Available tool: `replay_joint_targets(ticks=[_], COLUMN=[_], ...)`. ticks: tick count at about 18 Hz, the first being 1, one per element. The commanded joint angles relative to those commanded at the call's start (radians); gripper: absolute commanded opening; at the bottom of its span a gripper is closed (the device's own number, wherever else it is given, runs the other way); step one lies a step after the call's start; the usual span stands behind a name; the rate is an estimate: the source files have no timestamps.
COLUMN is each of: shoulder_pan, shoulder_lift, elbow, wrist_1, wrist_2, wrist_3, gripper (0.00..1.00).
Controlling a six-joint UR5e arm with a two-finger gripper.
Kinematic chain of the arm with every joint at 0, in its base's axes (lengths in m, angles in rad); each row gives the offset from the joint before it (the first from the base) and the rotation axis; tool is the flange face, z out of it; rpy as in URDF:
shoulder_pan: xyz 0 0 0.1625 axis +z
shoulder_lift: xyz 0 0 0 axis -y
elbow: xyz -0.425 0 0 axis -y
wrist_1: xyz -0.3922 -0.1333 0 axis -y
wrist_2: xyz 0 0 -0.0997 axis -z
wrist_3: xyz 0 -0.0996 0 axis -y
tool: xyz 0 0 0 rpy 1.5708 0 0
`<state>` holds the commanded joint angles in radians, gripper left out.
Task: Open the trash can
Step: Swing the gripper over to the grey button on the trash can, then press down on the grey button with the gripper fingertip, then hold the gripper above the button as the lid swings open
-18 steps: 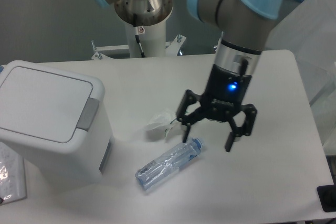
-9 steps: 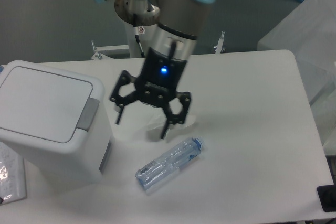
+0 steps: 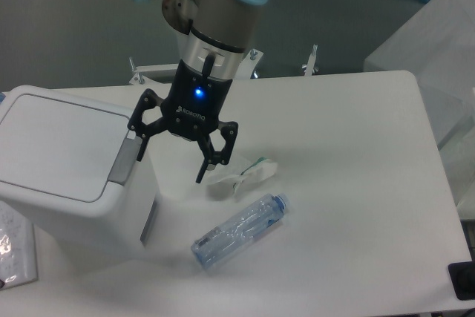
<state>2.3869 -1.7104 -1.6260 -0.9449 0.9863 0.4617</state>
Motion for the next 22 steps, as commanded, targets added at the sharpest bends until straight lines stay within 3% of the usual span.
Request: replay_joint_targets(ticks=[15,22], shoulder_pan=[-0.020,0.012], shoulder_lift=[-0.031,-0.038], elbow=[0.012,0.080], wrist_1=[-0.002,-0.002], wrist_2=[0.000,0.002], wrist_3=[0.000,0.003], gripper=[1.00,1.00])
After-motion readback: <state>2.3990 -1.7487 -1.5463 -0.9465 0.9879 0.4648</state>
